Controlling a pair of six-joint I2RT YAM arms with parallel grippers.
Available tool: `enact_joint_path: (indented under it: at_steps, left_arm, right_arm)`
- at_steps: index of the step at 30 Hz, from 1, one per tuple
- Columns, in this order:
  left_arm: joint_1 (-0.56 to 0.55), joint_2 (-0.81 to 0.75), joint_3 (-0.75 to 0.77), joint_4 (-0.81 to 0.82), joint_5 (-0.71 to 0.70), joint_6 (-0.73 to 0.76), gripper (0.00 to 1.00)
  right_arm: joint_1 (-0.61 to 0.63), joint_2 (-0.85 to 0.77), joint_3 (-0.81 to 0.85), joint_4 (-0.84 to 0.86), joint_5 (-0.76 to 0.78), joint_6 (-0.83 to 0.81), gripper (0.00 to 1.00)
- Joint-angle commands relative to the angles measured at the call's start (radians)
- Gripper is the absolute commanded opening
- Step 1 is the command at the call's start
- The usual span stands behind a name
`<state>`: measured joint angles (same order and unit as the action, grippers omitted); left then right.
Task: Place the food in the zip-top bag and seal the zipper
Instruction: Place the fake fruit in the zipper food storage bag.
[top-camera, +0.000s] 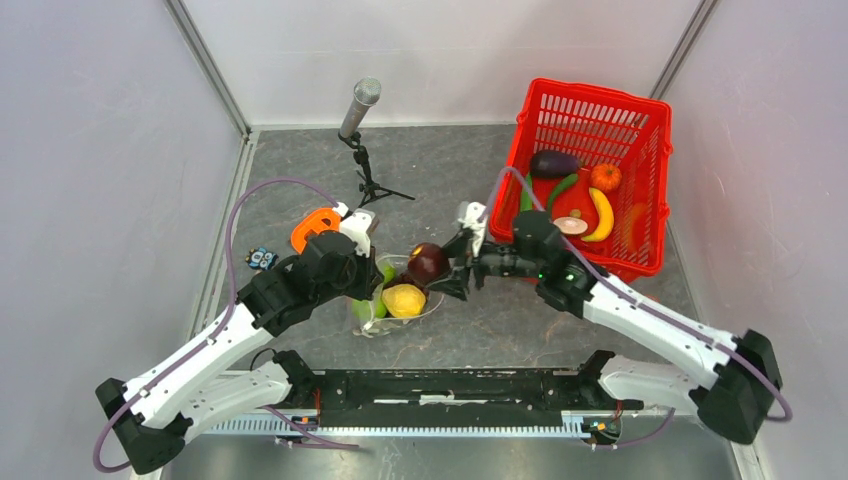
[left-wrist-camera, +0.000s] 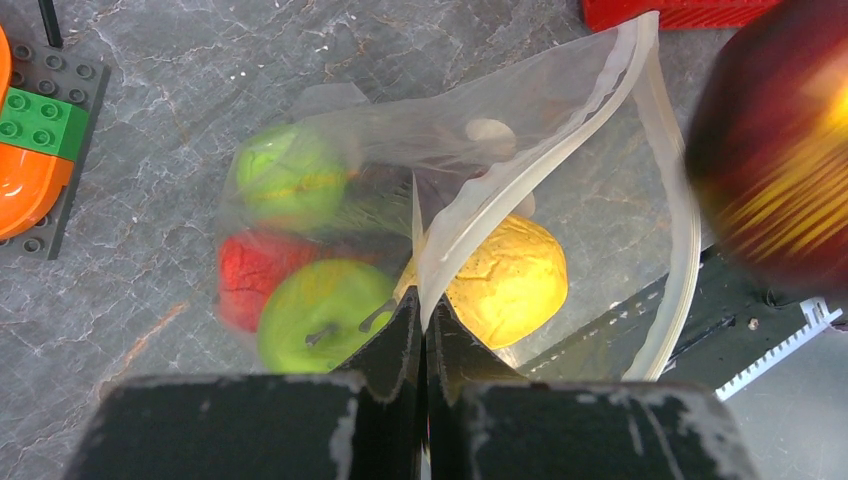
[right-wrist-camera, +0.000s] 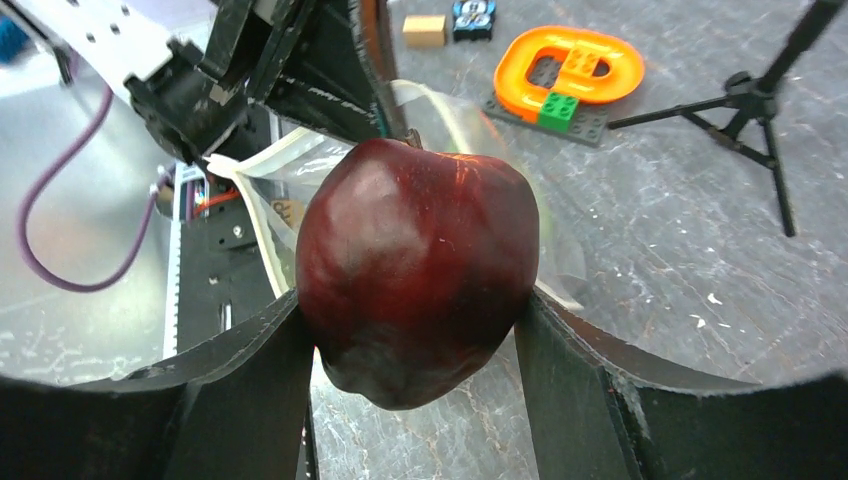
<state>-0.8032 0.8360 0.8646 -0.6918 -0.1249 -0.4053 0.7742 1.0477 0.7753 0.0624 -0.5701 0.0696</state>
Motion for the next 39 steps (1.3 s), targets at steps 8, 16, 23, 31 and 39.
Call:
enact_joint_path:
  at_steps: [8,16,23,31,39]
  left_arm:
    - [0.004,-0.059,0.032,0.017,-0.002,-0.027,0.02]
    - [0.004,-0.075,0.031,0.018,0.005,-0.033,0.02]
    - [0.004,-0.070,0.036,0.029,0.009,-0.030,0.02]
    - [0.004,-0.053,0.044,0.050,0.024,-0.027,0.02]
    - [0.004,-0.069,0.030,0.048,0.023,-0.036,0.02]
  right_arm:
    - [0.195,0.243,0.232,-0.209,0.250,-0.224,0.48]
    - [0.221,0.321,0.300,-0.185,0.441,-0.187,0.61]
    - [0.234,0.266,0.220,-0.033,0.370,-0.157,0.82]
    - [0.234,0.191,0.163,-0.020,0.422,-0.146,0.89]
    - [0.234,0.051,0.072,0.068,0.482,-0.134,0.64]
